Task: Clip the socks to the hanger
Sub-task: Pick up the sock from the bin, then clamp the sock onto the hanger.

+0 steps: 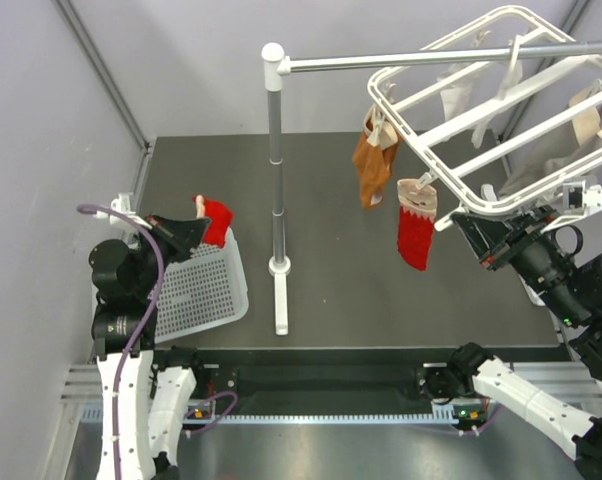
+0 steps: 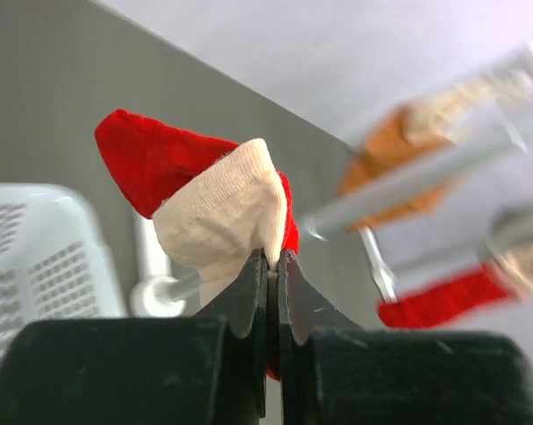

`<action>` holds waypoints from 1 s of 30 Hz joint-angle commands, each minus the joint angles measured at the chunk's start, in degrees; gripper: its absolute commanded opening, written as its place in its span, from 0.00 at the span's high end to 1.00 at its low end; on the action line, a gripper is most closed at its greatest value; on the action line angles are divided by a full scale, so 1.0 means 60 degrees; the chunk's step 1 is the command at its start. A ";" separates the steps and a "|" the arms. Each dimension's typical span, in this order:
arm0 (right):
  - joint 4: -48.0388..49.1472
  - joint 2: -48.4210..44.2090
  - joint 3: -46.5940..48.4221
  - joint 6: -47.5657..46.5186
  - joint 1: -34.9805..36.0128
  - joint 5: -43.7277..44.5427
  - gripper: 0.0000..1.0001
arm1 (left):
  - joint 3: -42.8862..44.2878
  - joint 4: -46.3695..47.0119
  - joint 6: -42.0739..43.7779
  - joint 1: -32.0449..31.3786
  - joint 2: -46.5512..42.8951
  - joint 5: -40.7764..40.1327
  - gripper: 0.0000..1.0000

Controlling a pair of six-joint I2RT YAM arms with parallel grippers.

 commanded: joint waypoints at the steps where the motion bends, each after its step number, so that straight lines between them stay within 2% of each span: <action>1: -0.0499 0.0493 0.0093 0.0031 0.0042 -0.0398 1.00 | 0.0366 0.2414 0.0647 -0.0029 0.0333 0.3559 1.00; 4: -0.0499 0.0551 0.0078 0.0074 0.0042 -0.0398 1.00 | 0.0908 0.2446 0.1233 -0.0059 0.0610 0.4746 1.00; 7: -0.0499 0.0625 0.0078 0.0060 0.0042 -0.0383 1.00 | 0.1114 0.2898 0.1073 -0.0365 0.1238 0.5904 1.00; 10: -0.0455 0.0712 0.0049 0.0075 0.0042 -0.0369 1.00 | 0.1582 0.2959 0.1336 -0.1445 0.1985 0.6360 1.00; 11: -0.0455 0.0756 0.0034 0.0089 0.0042 -0.0397 1.00 | 0.1815 0.2814 0.1713 -0.2364 0.2177 0.6346 1.00; 13: -0.0454 0.0800 0.0020 0.0119 0.0042 -0.0398 1.00 | 0.2109 0.2302 0.2475 -0.3626 0.2586 0.5412 1.00; 14: -0.0426 0.0830 0.0005 0.0148 0.0042 -0.0427 1.00 | 0.2342 0.2053 0.3132 -0.4880 0.2734 0.5031 1.00; 18: -0.0396 0.0845 -0.0010 0.0294 0.0028 -0.0544 1.00 | 0.2447 0.1772 0.3928 -0.7247 0.3175 0.2851 1.00; 19: -0.0411 0.0845 -0.0010 0.0309 0.0042 -0.0573 1.00 | 0.2433 0.1787 0.4089 -0.7614 0.3190 0.1438 1.00; 22: -0.0425 0.0830 -0.0010 0.0397 0.0042 -0.0617 1.00 | 0.2345 0.2341 0.4251 -0.9179 0.3423 -0.0793 1.00; 24: -0.0440 0.0815 -0.0010 0.0426 0.0042 -0.0632 1.00 | 0.2403 0.2665 0.4426 -0.9826 0.3628 -0.2012 1.00; 25: -0.0411 0.0815 -0.0010 0.0455 0.0042 -0.0618 1.00 | 0.2447 0.2927 0.4732 -1.0177 0.3919 -0.2541 1.00; 26: -0.0382 0.0801 -0.0010 0.0456 0.0042 -0.0603 1.00 | 0.2592 0.3089 0.4909 -1.1008 0.4082 -0.4112 1.00; 28: -0.0338 0.0830 -0.0010 0.0558 0.0042 -0.0574 1.00 | 0.2769 0.3600 0.5594 -1.2224 0.4723 -0.5468 1.00; 29: -0.0294 0.0859 -0.0010 0.0587 0.0042 -0.0588 1.00 | 0.2987 0.3748 0.5802 -1.2580 0.4989 -0.6723 1.00; 30: -0.0279 0.0874 0.0005 0.0674 0.0042 -0.0574 1.00 | 0.3134 0.3735 0.6007 -1.2859 0.5543 -0.7301 1.00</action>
